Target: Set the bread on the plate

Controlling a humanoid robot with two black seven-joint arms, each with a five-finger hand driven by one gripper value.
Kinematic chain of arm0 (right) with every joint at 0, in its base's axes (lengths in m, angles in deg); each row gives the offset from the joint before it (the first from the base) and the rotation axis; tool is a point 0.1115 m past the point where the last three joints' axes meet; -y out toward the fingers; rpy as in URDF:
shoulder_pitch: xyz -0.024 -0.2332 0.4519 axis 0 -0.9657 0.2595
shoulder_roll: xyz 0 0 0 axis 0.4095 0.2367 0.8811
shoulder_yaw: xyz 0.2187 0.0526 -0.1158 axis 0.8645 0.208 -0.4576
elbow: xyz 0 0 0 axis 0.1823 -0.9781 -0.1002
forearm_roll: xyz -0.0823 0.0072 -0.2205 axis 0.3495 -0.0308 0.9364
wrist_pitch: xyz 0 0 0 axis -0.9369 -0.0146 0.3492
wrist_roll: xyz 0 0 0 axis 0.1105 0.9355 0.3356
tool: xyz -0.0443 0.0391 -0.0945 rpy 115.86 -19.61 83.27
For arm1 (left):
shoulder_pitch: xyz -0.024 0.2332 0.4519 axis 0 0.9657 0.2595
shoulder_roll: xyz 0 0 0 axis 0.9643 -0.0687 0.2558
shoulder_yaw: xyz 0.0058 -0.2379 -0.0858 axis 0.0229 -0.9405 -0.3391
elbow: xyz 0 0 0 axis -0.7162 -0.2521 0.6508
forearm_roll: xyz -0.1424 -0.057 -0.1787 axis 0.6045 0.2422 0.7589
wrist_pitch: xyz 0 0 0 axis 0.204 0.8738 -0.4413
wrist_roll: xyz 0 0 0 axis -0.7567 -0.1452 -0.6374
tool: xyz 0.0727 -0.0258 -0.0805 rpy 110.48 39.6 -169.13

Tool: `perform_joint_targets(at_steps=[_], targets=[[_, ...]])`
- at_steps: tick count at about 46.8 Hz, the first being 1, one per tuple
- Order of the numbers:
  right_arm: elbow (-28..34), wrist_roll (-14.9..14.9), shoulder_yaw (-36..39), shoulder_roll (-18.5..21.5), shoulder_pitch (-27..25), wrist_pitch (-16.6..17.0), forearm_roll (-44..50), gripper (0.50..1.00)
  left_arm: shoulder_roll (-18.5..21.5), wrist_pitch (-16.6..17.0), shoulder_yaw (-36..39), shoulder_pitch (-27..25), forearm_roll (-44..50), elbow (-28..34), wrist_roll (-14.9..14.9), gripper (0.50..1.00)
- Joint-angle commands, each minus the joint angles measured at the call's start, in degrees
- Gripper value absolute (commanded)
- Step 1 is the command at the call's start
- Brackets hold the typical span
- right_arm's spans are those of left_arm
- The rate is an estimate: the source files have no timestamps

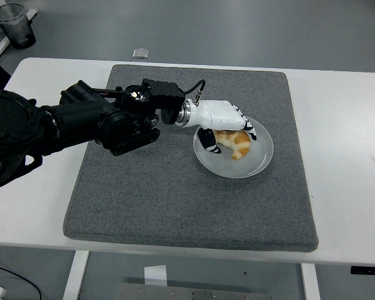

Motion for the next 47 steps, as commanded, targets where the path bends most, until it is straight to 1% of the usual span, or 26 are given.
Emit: perform_joint_targets(at_steps=[1, 4, 6, 12, 21, 24, 29, 33, 37, 40, 47], targets=[[0.0, 0.0, 0.0, 0.0, 0.0, 0.0, 0.0, 0.932, 0.0, 0.0, -0.2, 0.0, 0.4, 0.1, 0.0, 0.958], [0.0, 0.1, 0.0, 0.0, 0.0, 0.0, 0.0, 0.932, 0.0, 0.0, -0.4, -0.1, 0.7, 0.2, 0.0, 0.986], [0.0, 0.0, 0.0, 0.0, 0.0, 0.0, 0.0, 0.932, 0.0, 0.0, -0.6, -0.1, 0.8, 0.4, 0.0, 0.992], [0.0, 0.0, 0.0, 0.0, 0.0, 0.0, 0.0, 0.932, 0.0, 0.2, -1.8, -0.3, 1.1, 0.6, -0.1, 0.994], [0.0, 0.0, 0.0, 0.0, 0.0, 0.0, 0.0, 0.932, 0.0, 0.2, -7.1, -1.0, 1.1, 0.6, 0.0, 0.994], [0.0, 0.0, -0.1, 0.0, 0.0, 0.0, 0.0, 0.932, 0.0, 0.1, -9.4, -1.9, 1.4, 0.6, 0.1, 0.996], [0.0, 0.0, -0.1, 0.0, 0.0, 0.0, 0.0, 0.932, 0.0, -0.4, -13.3, -2.6, 4.6, 0.3, 0.3, 1.0], [0.0, 0.0, -0.1, 0.0, 0.0, 0.0, 0.0, 0.932, 0.0, -0.6, -16.1, -3.2, 10.8, 0.0, 0.6, 1.0], [0.0, 0.1, -0.1, 0.0, 0.0, 0.0, 0.0, 0.932, 0.0, -0.7, -17.5, -3.7, 19.9, -0.6, 0.8, 1.0], [0.0, 0.0, -0.2, 0.0, 0.0, 0.0, 0.0, 0.932, 0.0, -0.7, -17.8, -3.9, 28.2, -1.2, 0.7, 1.0], [0.0, 0.0, -0.2, 0.0, 0.0, 0.0, 0.0, 0.932, 0.0, -0.7, -18.1, -4.1, 51.5, -3.3, 0.8, 1.0]])
